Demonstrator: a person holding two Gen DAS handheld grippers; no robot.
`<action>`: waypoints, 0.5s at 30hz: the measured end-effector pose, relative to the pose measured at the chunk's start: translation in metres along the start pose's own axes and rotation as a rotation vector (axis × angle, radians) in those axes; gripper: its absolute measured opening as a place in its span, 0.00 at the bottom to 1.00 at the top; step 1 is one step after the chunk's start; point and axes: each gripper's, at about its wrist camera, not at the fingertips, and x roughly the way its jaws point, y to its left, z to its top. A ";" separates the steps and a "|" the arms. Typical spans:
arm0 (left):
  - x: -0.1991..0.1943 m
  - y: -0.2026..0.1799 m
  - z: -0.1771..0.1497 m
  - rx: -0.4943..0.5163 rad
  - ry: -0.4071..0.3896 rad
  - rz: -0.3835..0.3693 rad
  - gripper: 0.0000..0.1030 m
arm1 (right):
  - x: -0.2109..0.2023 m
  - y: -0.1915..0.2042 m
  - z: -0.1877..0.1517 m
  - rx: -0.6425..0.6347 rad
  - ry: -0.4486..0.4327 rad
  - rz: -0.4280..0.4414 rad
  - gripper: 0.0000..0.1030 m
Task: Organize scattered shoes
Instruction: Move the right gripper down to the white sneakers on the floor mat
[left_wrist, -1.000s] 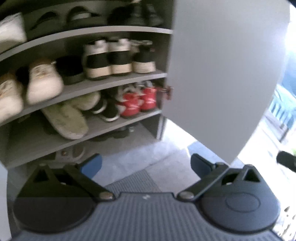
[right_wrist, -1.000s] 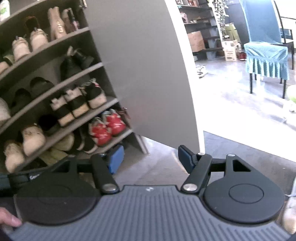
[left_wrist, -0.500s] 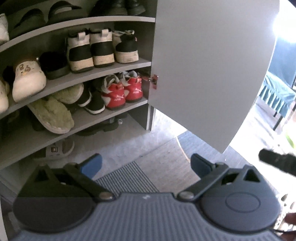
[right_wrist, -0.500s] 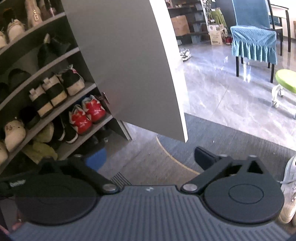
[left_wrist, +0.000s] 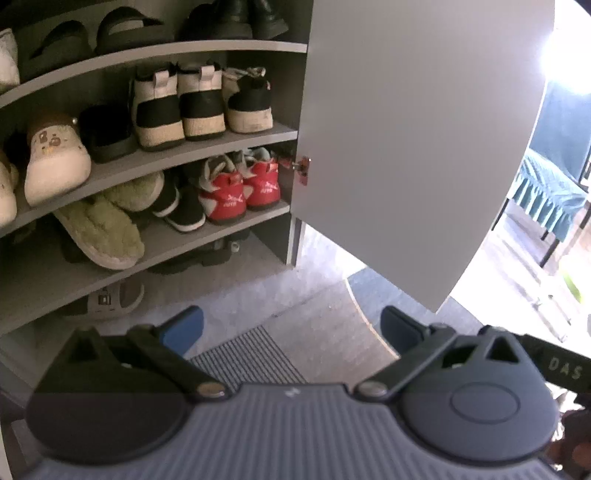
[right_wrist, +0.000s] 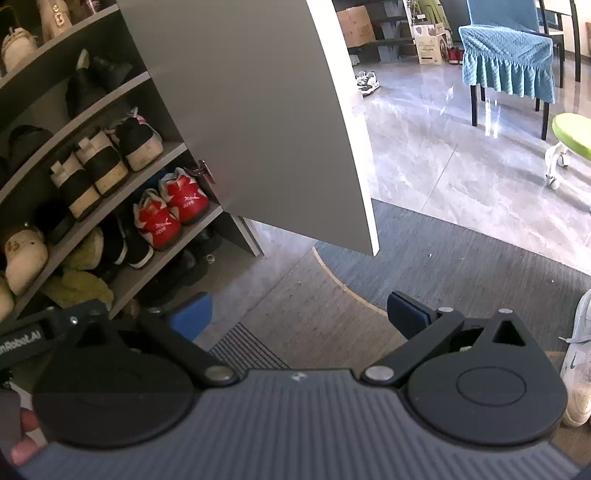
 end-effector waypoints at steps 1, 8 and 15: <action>0.000 0.000 0.000 0.000 0.001 0.002 1.00 | 0.001 0.000 0.000 0.005 0.002 0.003 1.00; 0.005 0.004 -0.002 -0.043 0.040 -0.013 1.00 | -0.001 -0.003 0.010 0.025 -0.027 0.022 1.00; 0.004 0.007 -0.007 -0.009 0.052 -0.011 1.00 | -0.013 -0.028 0.030 0.059 -0.089 0.073 1.00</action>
